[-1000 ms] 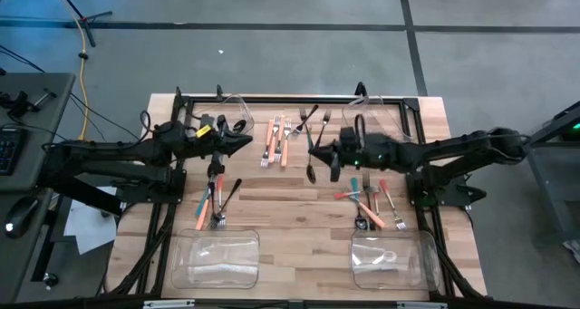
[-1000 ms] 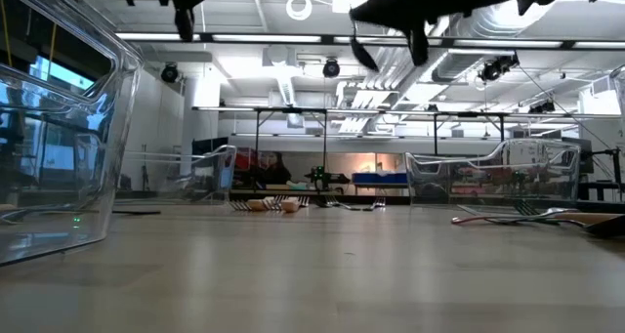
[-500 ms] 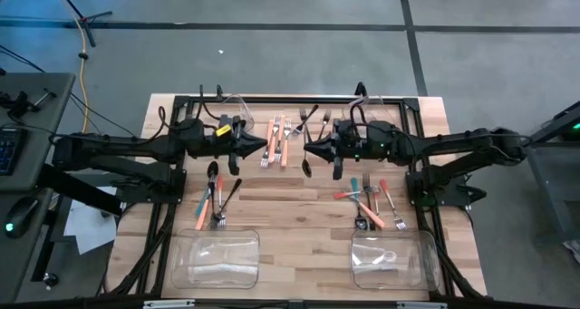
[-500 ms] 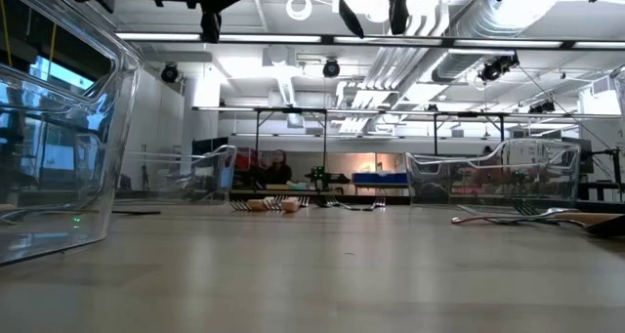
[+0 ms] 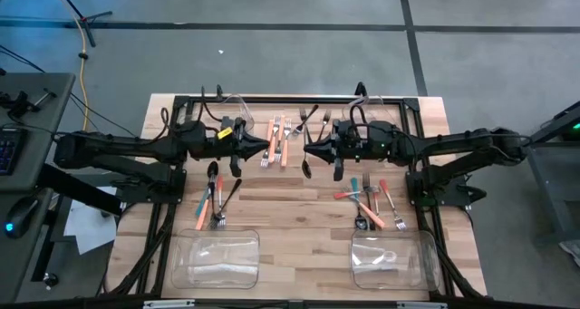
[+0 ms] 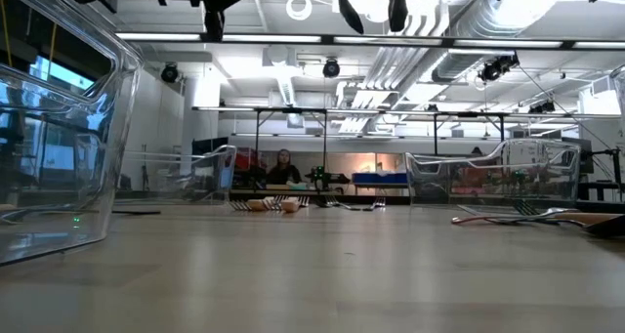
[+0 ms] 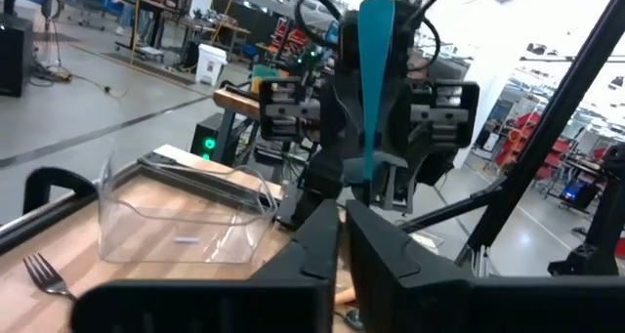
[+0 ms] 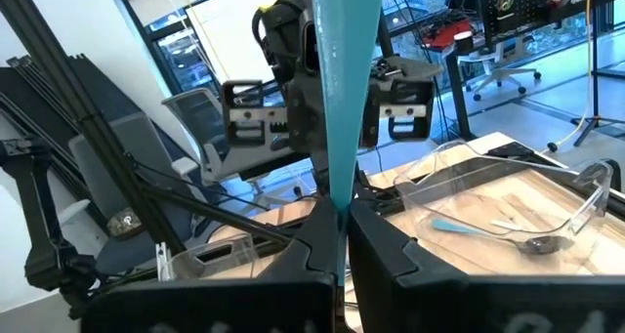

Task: Sort silverware by color (type)
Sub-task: Put the blue spoon into the top left transparent bin

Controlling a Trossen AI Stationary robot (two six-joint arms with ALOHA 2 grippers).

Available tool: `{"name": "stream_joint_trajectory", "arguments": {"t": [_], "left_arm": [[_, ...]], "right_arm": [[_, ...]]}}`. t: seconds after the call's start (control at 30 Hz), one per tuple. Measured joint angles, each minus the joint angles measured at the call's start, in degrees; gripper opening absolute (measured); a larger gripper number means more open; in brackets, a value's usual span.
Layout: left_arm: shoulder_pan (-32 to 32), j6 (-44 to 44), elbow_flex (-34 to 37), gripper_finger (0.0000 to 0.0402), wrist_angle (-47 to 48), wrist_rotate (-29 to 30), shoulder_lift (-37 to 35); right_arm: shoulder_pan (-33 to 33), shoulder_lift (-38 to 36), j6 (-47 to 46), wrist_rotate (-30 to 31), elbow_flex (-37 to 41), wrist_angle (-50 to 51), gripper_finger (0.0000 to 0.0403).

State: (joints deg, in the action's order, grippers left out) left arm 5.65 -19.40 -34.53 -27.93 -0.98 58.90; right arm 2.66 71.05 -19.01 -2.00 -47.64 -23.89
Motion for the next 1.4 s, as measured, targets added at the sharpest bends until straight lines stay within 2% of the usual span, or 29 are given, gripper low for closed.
{"name": "stream_joint_trajectory", "arguments": {"t": [0.17, 0.4, 0.53, 0.67, 0.77, 0.87, 0.97, 1.07, 1.1, 1.4], "left_arm": [[-2.7, 0.0, -3.3, 0.0095, -0.8, 0.3, 5.1], [-4.0, 0.0, -10.8, 0.0201, -0.8, 0.4, 16.5], [-4.0, 0.0, -15.3, 0.0228, -2.4, 0.4, 22.3], [-3.9, 0.1, -18.7, 0.0233, -2.3, -1.2, 26.4], [-3.8, 0.7, -20.1, 0.0226, -2.4, -1.5, 28.0], [-3.8, 1.1, -20.3, 0.0192, -2.0, -1.4, 28.1], [-3.8, 1.8, -20.3, 0.0124, -1.3, -0.8, 28.1], [-3.8, 4.0, -20.3, 0.0033, -1.5, -0.9, 28.1], [-3.8, 4.4, -20.3, 0.0018, -1.5, -0.7, 28.1], [-3.8, 5.2, -20.3, 0.0005, -1.2, 0.6, 28.1]], "right_arm": [[0.0, 0.0, 0.0, 0.0, 0.0, 0.0, 0.0], [0.0, 0.0, 0.0, 0.0, 0.0, -0.6, 0.0], [0.0, 0.0, 0.0, 0.0, 0.0, -0.6, 0.0], [0.0, 0.0, 0.0, 0.0, 0.0, -0.6, 0.0], [0.0, 0.0, 0.0, 0.0, 0.0, -0.4, 0.0], [0.0, 0.0, 0.0, 0.0, 0.0, -0.4, 0.0], [0.0, 0.0, 0.0, -0.1, 0.0, -0.4, 0.0], [0.0, 0.0, 0.1, 0.0, 0.0, -0.3, 0.0], [0.0, 0.0, 0.1, -0.1, 0.0, -0.3, 0.0], [0.0, 0.0, -0.3, -0.1, 0.0, -0.3, 0.0017]]}}
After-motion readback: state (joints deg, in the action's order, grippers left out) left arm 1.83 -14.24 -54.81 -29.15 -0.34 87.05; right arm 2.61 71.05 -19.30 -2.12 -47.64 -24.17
